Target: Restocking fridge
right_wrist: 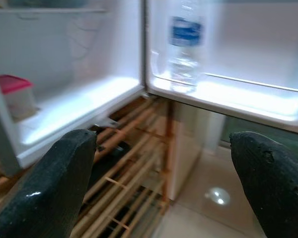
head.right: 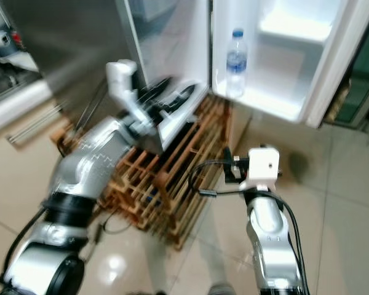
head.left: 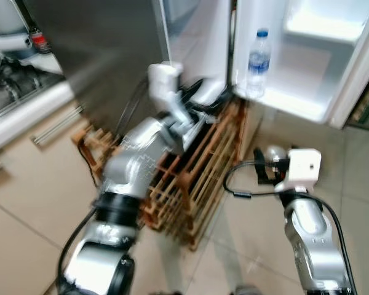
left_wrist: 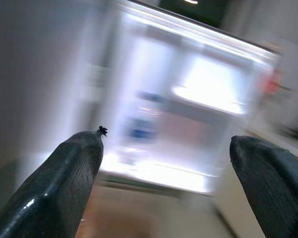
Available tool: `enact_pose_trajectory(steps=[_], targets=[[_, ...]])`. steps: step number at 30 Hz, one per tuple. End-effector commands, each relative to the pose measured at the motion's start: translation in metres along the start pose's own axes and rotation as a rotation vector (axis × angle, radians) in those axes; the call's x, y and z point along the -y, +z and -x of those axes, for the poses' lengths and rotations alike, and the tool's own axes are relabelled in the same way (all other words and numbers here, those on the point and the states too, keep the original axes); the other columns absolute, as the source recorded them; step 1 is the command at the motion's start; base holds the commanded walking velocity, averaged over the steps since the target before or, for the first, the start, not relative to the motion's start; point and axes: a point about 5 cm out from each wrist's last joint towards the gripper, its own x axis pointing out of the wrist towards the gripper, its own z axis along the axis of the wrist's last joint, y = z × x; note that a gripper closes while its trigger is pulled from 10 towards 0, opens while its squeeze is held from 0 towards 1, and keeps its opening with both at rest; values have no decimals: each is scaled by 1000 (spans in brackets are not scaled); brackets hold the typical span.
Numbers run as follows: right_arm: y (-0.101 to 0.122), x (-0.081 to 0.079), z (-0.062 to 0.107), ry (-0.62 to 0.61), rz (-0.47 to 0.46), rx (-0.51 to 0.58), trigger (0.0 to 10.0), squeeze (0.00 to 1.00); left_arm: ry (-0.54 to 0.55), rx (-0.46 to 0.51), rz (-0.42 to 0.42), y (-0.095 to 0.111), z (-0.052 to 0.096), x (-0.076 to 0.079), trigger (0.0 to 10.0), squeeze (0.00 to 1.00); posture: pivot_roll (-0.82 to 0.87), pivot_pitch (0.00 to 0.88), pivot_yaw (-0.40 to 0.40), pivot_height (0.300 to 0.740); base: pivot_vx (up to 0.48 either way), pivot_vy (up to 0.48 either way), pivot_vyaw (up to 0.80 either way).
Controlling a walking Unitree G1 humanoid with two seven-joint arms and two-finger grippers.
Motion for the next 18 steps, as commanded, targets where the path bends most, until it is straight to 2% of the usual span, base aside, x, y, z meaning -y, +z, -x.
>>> enact_pose_trajectory(steps=[1,2,4,6,7,9,10,13,18], targets=[[2,-7,-7,35,-18,-5,10000,0,101,30,-63,4,12,-11,10000,0,-106,0,82,740,0,0,631],[2,-7,-9,40,-19,-6,10000,0,144,33,-100,4,20,-16,10000,0,-106,0,82,740,0,0,606],[3,-7,-13,53,-11,-5,10000,0,267,37,-120,3,35,-26,10000,0,-82,0,68,740,0,0,584],[4,-8,-18,62,-17,0,10000,0,421,23,-181,3,50,-41,10000,0,-75,0,65,740,0,0,550],[4,-8,-18,62,-17,0,10000,0,421,23,-181,3,50,-41,10000,0,-75,0,65,740,0,0,544],[5,-8,-20,67,-32,1,10000,0,497,11,-234,2,57,-49,10000,0,-74,0,64,740,0,0,534],[5,-8,-21,69,-38,0,10000,0,510,11,-246,2,58,-51,10000,0,-75,0,64,740,0,0,538],[4,-9,-23,73,-61,-5,10000,0,517,14,-246,2,57,-50,10000,0,-77,0,64,740,0,480,525],[4,-11,-25,85,-96,-13,10000,0,493,-14,-270,-5,49,-39,10000,0,-88,0,64,740,0,437,520]])
